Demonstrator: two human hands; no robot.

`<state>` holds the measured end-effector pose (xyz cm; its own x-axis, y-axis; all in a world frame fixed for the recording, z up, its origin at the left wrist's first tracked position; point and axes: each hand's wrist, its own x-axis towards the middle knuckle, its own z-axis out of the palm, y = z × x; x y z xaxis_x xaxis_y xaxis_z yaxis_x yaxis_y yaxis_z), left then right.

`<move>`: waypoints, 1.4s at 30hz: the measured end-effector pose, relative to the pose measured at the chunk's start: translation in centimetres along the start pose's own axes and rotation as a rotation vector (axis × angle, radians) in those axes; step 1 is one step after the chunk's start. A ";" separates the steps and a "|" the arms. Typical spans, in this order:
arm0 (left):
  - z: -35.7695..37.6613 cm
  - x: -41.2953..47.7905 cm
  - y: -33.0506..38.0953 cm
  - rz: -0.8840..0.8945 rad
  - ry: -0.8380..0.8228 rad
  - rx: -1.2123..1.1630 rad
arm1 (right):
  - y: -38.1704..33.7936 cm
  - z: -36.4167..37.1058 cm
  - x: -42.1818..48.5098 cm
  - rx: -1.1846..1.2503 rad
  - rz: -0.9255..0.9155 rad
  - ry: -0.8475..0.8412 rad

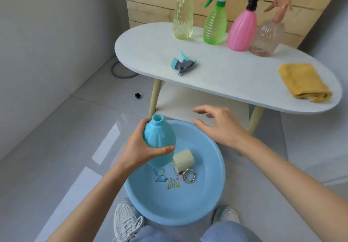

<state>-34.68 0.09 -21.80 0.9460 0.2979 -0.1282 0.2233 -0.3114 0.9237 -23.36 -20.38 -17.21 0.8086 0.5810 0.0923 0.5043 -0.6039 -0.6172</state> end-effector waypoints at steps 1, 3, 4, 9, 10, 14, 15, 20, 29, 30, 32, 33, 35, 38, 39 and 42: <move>-0.4 -0.2 1.2 0.002 0.004 -0.009 | -0.8 -1.2 0.2 0.000 -0.020 0.016; -0.8 -0.2 2.8 -0.003 -0.004 -0.034 | -1.6 -2.7 1.2 0.004 -0.029 0.044; -1.1 -0.2 3.6 0.001 -0.008 -0.042 | -2.0 -3.5 1.9 0.003 -0.032 0.051; -1.9 0.8 6.7 0.010 -0.002 -0.054 | -3.4 -5.5 6.7 -0.061 -0.028 -0.001; -2.0 1.1 7.0 0.008 -0.002 -0.055 | -3.4 -5.6 7.8 -0.104 -0.022 -0.015; -2.4 3.0 7.7 0.017 0.003 -0.065 | -2.6 -4.6 12.2 -0.247 -0.005 -0.069; -2.5 3.5 7.7 0.019 0.004 -0.071 | -2.2 -4.2 13.1 -0.282 0.011 -0.091; -2.7 6.1 7.8 0.039 0.016 -0.082 | 0.2 -2.1 16.8 -0.408 0.014 -0.109; -2.8 8.4 8.1 0.061 0.023 -0.119 | 1.3 -1.2 17.6 -0.379 -0.057 0.027; -2.9 8.4 8.2 0.061 0.023 -0.122 | 1.1 -1.4 17.5 -0.399 -0.057 0.016; -3.0 8.2 8.2 0.055 0.022 -0.123 | 0.8 -1.7 17.3 -0.424 -0.053 0.015; -3.0 8.1 8.2 0.051 0.025 -0.122 | 0.6 -1.7 17.1 -0.430 -0.048 0.025; -3.2 7.7 8.3 0.043 0.034 -0.119 | 0.4 -1.9 16.5 -0.422 -0.025 0.041; -3.4 6.8 8.5 0.034 0.036 -0.112 | -0.5 -2.8 14.8 -0.190 0.058 0.081; -3.4 6.5 8.6 0.036 0.035 -0.110 | -1.1 -3.5 14.1 -0.064 0.071 0.095; -3.7 5.4 9.1 0.045 0.038 -0.106 | -3.8 -6.4 11.5 0.228 0.064 0.068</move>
<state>-28.42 2.15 -12.72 0.9444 0.3204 -0.0735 0.1525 -0.2290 0.9614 -14.03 -14.92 -8.86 0.8592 0.5028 0.0952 0.3763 -0.4948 -0.7833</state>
